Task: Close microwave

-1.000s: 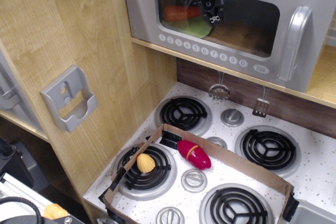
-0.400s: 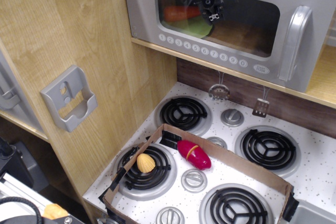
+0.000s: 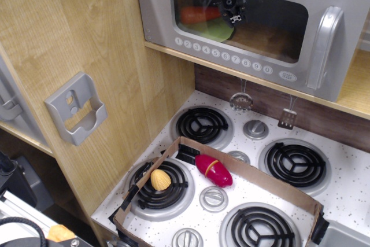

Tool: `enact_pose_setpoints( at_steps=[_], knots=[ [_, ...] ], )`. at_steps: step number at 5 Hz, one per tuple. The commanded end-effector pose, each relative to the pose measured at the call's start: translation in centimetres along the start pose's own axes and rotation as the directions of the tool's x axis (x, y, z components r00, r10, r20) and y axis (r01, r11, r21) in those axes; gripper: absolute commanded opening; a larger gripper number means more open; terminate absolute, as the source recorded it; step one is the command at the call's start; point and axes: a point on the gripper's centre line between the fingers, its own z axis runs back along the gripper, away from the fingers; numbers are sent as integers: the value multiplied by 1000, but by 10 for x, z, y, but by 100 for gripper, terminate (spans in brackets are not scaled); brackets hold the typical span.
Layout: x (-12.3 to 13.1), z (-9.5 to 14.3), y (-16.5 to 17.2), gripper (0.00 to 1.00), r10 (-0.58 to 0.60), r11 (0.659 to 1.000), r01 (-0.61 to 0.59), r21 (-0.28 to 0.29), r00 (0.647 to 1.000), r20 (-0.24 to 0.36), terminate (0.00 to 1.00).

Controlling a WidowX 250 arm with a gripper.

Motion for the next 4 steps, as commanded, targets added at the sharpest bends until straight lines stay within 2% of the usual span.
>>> enact_pose_setpoints(
  at_steps=[1,3,4],
  knots=[
    [16,24,19,100,-4,999,2,42,1000,26,0],
    [16,24,19,100,-4,999,2,42,1000,26,0],
    [16,24,19,100,-4,999,2,42,1000,26,100]
  ],
)
